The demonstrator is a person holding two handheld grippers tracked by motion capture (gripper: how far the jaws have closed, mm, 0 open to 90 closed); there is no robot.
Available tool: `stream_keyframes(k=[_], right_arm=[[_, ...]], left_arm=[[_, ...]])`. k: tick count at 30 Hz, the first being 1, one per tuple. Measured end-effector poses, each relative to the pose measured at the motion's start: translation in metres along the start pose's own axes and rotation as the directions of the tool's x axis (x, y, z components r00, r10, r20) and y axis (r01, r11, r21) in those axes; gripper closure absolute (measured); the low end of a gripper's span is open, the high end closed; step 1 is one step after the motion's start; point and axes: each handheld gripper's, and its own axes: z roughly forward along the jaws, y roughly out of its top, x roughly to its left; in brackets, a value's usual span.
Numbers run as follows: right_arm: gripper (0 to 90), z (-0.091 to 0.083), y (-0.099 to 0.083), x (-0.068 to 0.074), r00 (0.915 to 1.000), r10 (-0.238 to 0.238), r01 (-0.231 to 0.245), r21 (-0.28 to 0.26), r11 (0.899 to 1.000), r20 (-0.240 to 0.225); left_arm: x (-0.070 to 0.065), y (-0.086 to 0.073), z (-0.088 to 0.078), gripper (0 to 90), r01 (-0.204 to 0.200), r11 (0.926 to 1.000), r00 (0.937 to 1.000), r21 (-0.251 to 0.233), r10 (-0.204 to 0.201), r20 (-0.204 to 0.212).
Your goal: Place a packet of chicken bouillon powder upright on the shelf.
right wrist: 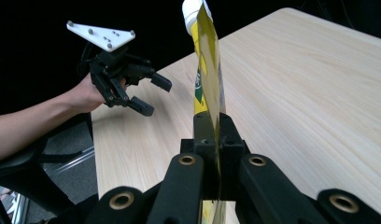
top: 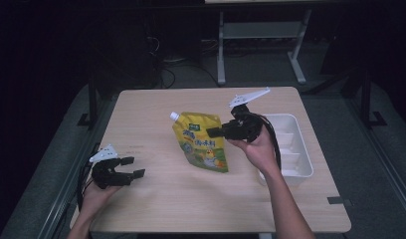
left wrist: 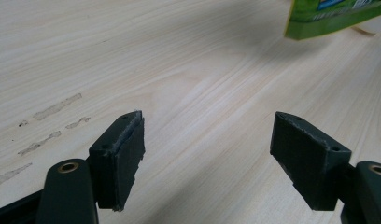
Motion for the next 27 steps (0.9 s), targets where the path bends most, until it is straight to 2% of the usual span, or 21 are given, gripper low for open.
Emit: stream_keyframes(k=[12, 27], right_arm=[[89.6, -0.027, 0.002, -0.001, 0.9993, -0.006, 0.006, -0.005, 1.0, 0.038], [89.6, -0.07, -0.004, -0.007, 0.9951, 0.008, -0.003, -0.045, 0.999, 0.098]], left_arm=[[-0.002, 0.001, 0.0, 25.3, -0.014, 0.9998, 0.9999, -0.012, 0.014, -0.005], [-0.002, 0.001, 0.001, 25.1, -0.013, 0.9999, 0.9999, -0.003, 0.013, -0.003]])
